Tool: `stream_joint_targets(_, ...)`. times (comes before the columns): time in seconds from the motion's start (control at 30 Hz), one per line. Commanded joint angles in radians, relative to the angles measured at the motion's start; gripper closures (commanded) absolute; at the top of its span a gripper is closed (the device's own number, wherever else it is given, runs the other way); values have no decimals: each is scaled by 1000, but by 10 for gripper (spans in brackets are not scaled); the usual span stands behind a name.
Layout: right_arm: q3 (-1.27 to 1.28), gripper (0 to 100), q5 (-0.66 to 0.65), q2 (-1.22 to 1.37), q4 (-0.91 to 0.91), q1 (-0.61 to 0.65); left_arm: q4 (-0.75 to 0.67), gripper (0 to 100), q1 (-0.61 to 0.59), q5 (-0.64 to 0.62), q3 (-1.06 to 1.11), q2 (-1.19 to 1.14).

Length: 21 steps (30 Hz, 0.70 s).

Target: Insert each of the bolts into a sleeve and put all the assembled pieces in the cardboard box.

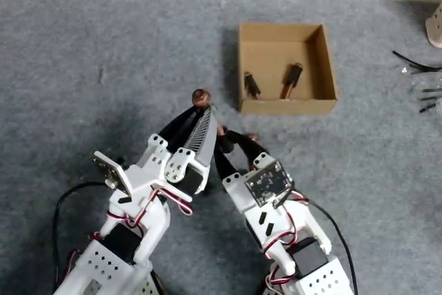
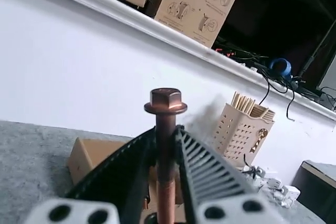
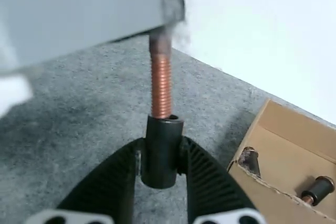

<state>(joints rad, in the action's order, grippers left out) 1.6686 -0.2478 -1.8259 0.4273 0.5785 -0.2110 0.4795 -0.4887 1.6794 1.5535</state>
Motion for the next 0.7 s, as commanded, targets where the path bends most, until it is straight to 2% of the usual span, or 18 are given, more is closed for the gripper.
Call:
stream_joint_targets(0.0, 114, 994, 8, -15, 16, 13, 9, 994, 25, -6, 25, 7)
stream_joint_targets(0.27, 113, 994, 8, -15, 18, 8, 48, 994, 39, -8, 24, 7)
stream_joint_targets(0.57, 113, 994, 8, -15, 18, 13, 58, 994, 1, -9, 24, 5)
stream_joint_targets(0.67, 113, 994, 8, -15, 18, 13, 74, 994, -4, -51, 24, 5)
